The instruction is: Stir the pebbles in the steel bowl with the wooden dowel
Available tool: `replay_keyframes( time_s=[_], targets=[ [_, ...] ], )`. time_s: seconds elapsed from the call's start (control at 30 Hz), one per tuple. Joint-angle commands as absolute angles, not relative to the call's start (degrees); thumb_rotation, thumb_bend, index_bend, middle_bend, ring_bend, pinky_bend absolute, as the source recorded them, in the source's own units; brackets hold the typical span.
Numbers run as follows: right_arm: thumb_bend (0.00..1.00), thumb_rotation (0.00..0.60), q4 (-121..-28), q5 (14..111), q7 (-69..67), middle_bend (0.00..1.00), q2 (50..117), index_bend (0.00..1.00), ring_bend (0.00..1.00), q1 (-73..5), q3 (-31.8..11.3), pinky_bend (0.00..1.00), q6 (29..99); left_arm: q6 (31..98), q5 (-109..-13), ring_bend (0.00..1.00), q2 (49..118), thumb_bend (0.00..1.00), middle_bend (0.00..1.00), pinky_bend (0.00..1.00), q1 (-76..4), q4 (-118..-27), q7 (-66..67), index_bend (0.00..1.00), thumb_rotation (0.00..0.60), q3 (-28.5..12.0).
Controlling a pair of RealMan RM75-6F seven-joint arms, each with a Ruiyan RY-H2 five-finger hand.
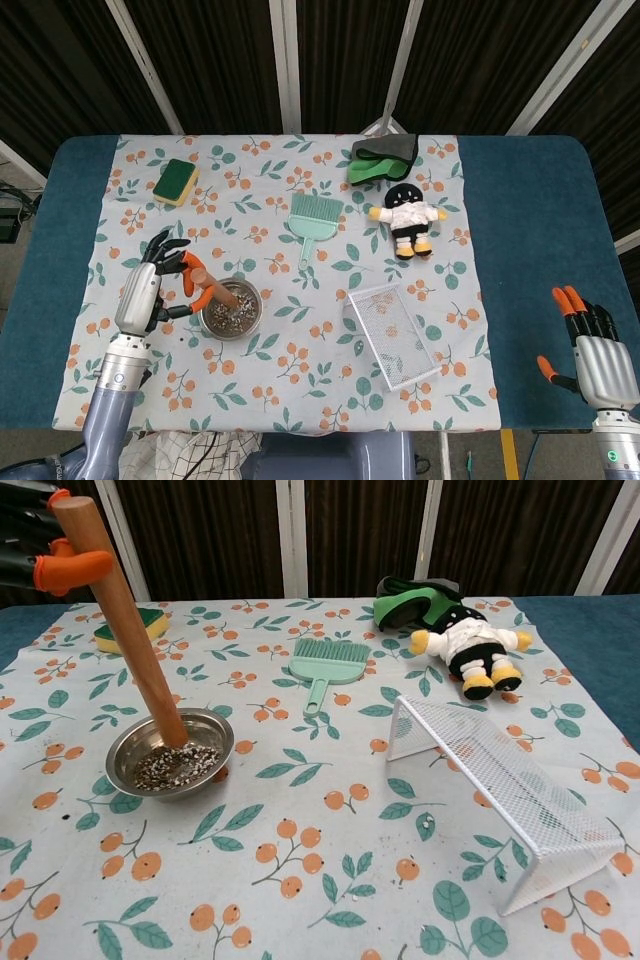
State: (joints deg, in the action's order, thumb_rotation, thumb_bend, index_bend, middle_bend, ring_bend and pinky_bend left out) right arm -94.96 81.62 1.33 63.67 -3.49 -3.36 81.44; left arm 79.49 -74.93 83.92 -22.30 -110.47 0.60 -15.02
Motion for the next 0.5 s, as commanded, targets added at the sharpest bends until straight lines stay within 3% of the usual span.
replay_keyframes(
  time_s=[0.03, 0.5],
  targets=[
    [0.31, 0.600, -94.9, 81.6, 1.3, 0.00, 63.7, 0.00, 0.00, -3.5, -3.4, 0.00, 81.4, 79.8, -75.1, 0.21, 83.3, 0.77, 0.74, 0.02, -22.4, -111.0, 0.9, 0.66, 0.600, -15.6],
    [0.31, 0.600, -95.2, 81.4, 1.5, 0.00, 63.5, 0.00, 0.00, -3.6, -3.4, 0.00, 81.3, 80.0, -75.0, 0.22, 74.3, 0.77, 0.74, 0.02, -21.1, -107.4, 1.8, 0.66, 0.600, -17.6]
  ],
)
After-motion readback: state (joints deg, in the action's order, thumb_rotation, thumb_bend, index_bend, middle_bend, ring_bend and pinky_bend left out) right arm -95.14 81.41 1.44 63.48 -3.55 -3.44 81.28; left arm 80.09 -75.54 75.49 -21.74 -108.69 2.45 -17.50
